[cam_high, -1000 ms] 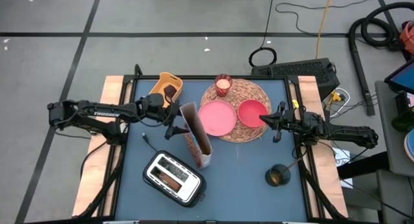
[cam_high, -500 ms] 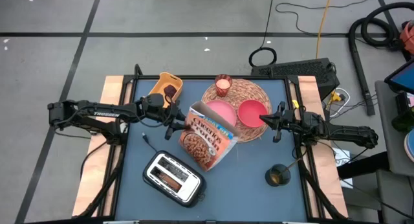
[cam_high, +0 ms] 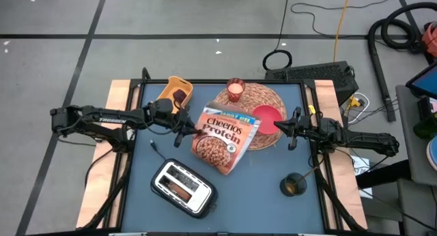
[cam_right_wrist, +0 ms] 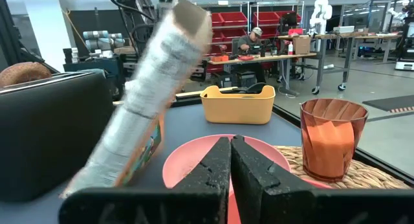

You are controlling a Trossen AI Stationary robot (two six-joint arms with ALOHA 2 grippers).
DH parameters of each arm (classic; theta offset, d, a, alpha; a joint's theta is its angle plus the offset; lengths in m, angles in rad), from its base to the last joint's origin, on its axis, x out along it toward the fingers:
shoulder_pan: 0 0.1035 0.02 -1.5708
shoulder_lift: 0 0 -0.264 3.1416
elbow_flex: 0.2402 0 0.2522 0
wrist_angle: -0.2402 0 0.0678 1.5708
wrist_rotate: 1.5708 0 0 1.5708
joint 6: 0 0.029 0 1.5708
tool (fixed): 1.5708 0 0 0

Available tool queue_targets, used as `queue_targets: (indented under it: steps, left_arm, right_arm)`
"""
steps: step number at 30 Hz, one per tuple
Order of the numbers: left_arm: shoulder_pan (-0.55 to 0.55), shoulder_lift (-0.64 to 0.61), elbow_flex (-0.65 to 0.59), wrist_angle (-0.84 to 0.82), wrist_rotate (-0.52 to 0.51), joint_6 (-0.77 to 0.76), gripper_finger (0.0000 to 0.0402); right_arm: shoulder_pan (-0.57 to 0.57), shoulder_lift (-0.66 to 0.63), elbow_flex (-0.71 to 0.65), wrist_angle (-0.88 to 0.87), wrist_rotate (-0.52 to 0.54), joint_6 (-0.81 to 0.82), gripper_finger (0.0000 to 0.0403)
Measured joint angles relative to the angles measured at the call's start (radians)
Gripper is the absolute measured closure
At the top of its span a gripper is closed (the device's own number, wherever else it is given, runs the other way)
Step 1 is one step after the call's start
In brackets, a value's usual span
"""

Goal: Arrange a breakfast setting
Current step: Pour the cereal from the cereal box into the red bowl

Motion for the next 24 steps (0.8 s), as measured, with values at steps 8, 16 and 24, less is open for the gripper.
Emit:
queue_targets:
  steps: [8, 16, 24]
  left_arm:
    - [0.000, -0.008, 0.000, 0.056, -0.001, -0.021, 0.0395]
    - [0.000, -0.044, -0.001, 0.091, 0.001, -0.057, 0.0396]
    - [0.001, -0.112, -0.001, 0.145, 0.006, -0.103, 0.0397]
  right_arm:
    - [0.000, 0.000, 0.000, 0.000, 0.000, 0.000, 0.0397]
    - [0.000, 0.000, 0.000, 0.000, 0.000, 0.000, 0.0397]
    - [0.000, 0.000, 0.000, 0.015, 0.002, 0.000, 0.0397]
